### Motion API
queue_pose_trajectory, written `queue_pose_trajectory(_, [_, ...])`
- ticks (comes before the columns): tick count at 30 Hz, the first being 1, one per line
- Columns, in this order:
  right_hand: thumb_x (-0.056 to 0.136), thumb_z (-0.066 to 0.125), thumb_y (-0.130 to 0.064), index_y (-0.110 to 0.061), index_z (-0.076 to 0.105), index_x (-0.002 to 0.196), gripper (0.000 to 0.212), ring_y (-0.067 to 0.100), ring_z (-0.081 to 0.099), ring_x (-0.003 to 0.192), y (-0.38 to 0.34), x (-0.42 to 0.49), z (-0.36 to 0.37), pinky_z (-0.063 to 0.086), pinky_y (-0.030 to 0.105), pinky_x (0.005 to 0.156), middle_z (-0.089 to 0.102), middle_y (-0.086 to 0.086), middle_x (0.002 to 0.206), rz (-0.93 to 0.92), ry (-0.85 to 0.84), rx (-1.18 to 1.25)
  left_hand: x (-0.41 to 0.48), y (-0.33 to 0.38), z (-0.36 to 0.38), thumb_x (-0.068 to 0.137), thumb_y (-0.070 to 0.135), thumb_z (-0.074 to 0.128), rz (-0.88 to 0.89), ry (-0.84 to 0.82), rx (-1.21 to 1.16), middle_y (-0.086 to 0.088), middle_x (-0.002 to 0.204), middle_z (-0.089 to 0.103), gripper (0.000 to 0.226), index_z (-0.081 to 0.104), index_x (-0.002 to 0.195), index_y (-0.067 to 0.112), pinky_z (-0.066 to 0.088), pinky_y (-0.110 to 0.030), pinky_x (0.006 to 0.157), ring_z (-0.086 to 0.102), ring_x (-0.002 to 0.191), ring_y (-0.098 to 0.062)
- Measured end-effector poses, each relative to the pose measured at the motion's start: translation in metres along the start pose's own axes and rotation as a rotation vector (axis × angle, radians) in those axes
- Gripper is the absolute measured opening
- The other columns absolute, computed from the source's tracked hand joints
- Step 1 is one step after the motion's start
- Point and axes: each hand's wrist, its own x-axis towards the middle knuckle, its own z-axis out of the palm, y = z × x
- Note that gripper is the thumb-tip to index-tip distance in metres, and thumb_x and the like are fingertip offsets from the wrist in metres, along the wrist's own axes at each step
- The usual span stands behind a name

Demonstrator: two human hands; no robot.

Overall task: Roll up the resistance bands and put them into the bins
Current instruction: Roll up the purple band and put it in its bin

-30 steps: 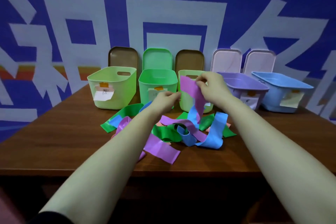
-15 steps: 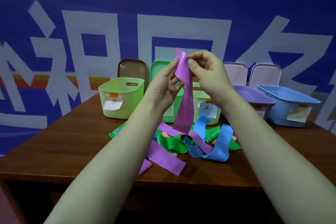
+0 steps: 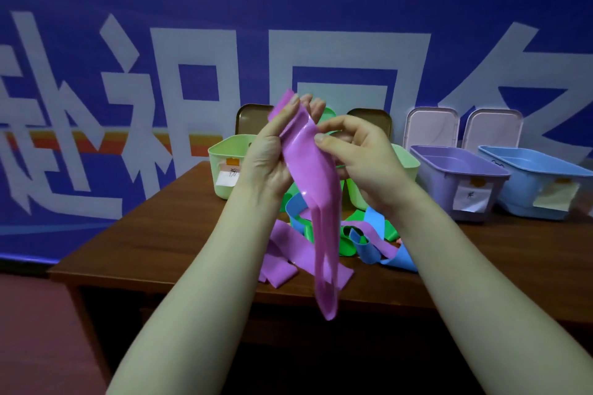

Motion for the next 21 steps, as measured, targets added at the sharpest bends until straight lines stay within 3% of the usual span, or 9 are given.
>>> queue_pose_trajectory(2, [0.092, 0.057, -0.005, -0.019, 0.061, 0.084, 0.017, 0.004, 0.052, 0.049, 0.001, -0.010, 0.003, 0.040, 0.017, 0.043, 0.060, -0.003, 0.061, 0.041, -0.052, 0.051, -0.008, 0.000, -0.006, 0.097, 0.015, 0.046, 0.021, 0.001, 0.049, -0.015, 0.110, 0.063, 0.018, 0.059, 0.105, 0.006, 0.043, -0.040, 0.105, 0.062, 0.103, -0.021])
queue_pose_trajectory(5, [0.092, 0.057, -0.009, -0.018, 0.058, 0.094, 0.009, 0.005, 0.051, 0.049, 0.010, -0.024, 0.002, 0.040, 0.018, 0.046, 0.060, -0.002, 0.066, 0.148, -0.225, 0.079, -0.027, 0.002, -0.018, 0.100, 0.016, 0.040, 0.062, -0.024, 0.122, -0.010, 0.109, 0.069, 0.021, 0.058, 0.109, 0.008, 0.056, -0.035, 0.086, 0.067, 0.100, -0.021])
queue_pose_trajectory(10, [0.079, 0.064, -0.030, -0.018, 0.058, 0.109, 0.033, 0.020, 0.064, 0.085, 0.040, -0.038, -0.012, 0.056, 0.030, 0.074, 0.067, 0.013, 0.099, 0.409, -0.565, -0.137, -0.053, 0.003, -0.045, 0.099, 0.010, 0.039, 0.056, 0.076, 0.267, -0.004, 0.091, 0.075, 0.021, 0.058, 0.108, 0.006, 0.058, -0.024, 0.069, 0.073, 0.084, -0.014])
queue_pose_trajectory(13, [0.085, 0.065, -0.021, -0.009, 0.062, 0.106, 0.025, 0.023, 0.068, 0.086, 0.062, -0.040, -0.022, 0.058, 0.032, 0.077, 0.070, 0.012, 0.096, 0.523, -0.631, -0.225, -0.061, 0.006, -0.058, 0.099, 0.012, 0.043, 0.054, 0.152, 0.275, -0.004, 0.089, 0.075, 0.020, 0.060, 0.106, 0.005, 0.057, -0.022, 0.067, 0.072, 0.078, -0.012])
queue_pose_trajectory(15, [0.086, 0.068, -0.012, -0.010, 0.063, 0.101, 0.015, 0.020, 0.068, 0.082, 0.085, -0.039, -0.028, 0.055, 0.027, 0.072, 0.071, 0.013, 0.097, 0.526, -0.574, -0.404, -0.065, 0.004, -0.062, 0.098, 0.012, 0.042, 0.046, 0.187, 0.331, -0.004, 0.082, 0.075, 0.019, 0.060, 0.103, 0.005, 0.057, -0.020, 0.064, 0.071, 0.071, -0.011])
queue_pose_trajectory(17, [0.082, 0.071, -0.010, -0.017, 0.062, 0.092, 0.016, 0.017, 0.064, 0.083, 0.108, -0.038, -0.035, 0.051, 0.025, 0.071, 0.069, 0.008, 0.097, 0.494, -0.528, -0.745, -0.067, -0.004, -0.065, 0.099, 0.010, 0.041, 0.030, 0.217, 0.414, -0.004, 0.072, 0.074, 0.019, 0.059, 0.101, 0.005, 0.056, -0.019, 0.058, 0.069, 0.060, -0.011])
queue_pose_trajectory(19, [0.077, 0.073, -0.018, -0.020, 0.060, 0.089, 0.018, 0.016, 0.062, 0.085, 0.124, -0.039, -0.038, 0.051, 0.026, 0.074, 0.068, 0.001, 0.095, 0.506, -0.532, -1.059, -0.069, -0.015, -0.068, 0.099, 0.010, 0.040, 0.013, 0.234, 0.498, -0.004, 0.069, 0.073, 0.019, 0.059, 0.101, 0.006, 0.055, -0.021, 0.057, 0.067, 0.057, -0.011])
queue_pose_trajectory(21, [0.076, 0.072, -0.030, -0.015, 0.056, 0.085, 0.024, 0.020, 0.061, 0.075, 0.129, -0.042, -0.037, 0.049, 0.029, 0.064, 0.066, 0.005, 0.086, 0.591, -0.563, -1.164, -0.070, -0.024, -0.072, 0.099, 0.012, 0.040, -0.005, 0.240, 0.520, -0.005, 0.070, 0.073, 0.020, 0.059, 0.101, 0.006, 0.052, -0.024, 0.061, 0.066, 0.058, -0.012])
